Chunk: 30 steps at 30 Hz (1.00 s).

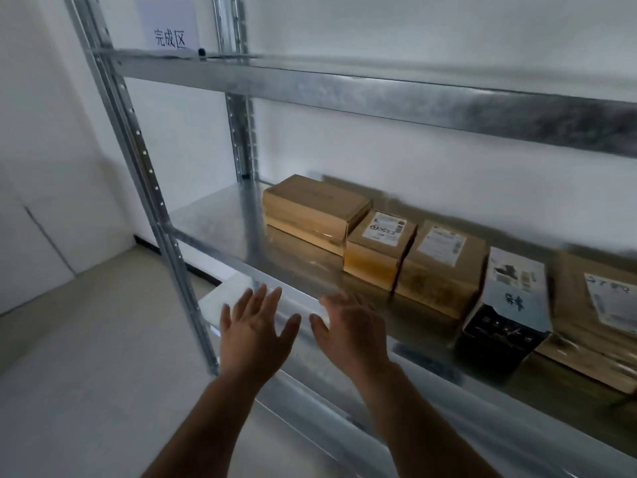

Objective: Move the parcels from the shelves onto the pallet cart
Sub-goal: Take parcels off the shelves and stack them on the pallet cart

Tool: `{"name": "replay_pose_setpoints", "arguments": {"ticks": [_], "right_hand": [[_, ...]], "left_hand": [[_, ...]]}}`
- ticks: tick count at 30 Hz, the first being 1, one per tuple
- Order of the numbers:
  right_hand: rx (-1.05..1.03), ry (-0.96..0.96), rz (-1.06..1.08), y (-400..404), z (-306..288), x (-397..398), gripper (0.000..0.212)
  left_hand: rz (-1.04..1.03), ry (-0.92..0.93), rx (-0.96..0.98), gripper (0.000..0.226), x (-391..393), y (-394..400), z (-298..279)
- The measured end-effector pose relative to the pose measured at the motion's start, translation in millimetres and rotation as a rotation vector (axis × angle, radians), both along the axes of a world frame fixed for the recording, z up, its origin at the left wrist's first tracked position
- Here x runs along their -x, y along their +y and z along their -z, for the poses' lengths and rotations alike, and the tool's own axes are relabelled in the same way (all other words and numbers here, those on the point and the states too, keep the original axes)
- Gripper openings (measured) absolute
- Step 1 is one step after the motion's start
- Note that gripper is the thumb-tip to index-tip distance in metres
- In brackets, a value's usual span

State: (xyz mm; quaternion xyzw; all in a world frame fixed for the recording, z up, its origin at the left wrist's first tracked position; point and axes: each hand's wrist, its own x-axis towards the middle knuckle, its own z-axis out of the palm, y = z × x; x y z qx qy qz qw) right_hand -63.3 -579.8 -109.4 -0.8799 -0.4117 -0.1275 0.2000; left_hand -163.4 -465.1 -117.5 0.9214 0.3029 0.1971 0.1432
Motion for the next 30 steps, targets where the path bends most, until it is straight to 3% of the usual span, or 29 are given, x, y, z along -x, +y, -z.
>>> {"name": "replay_pose_setpoints", "arguments": {"ticks": [14,21,30], "right_hand": [[0.039,0.032,0.273,114,-28,-158,0.037],[0.112,0.021,0.477,134,-29,-196,0.044],[0.075,0.060,0.763,167,-21,-213,0.039]], "left_hand": [[0.082,0.051,-0.082,0.065,-137,149,-13],[0.165,0.050,-0.086,0.063,-175,212,-15],[0.309,0.068,-0.057,0.064,-232,287,-25]]}}
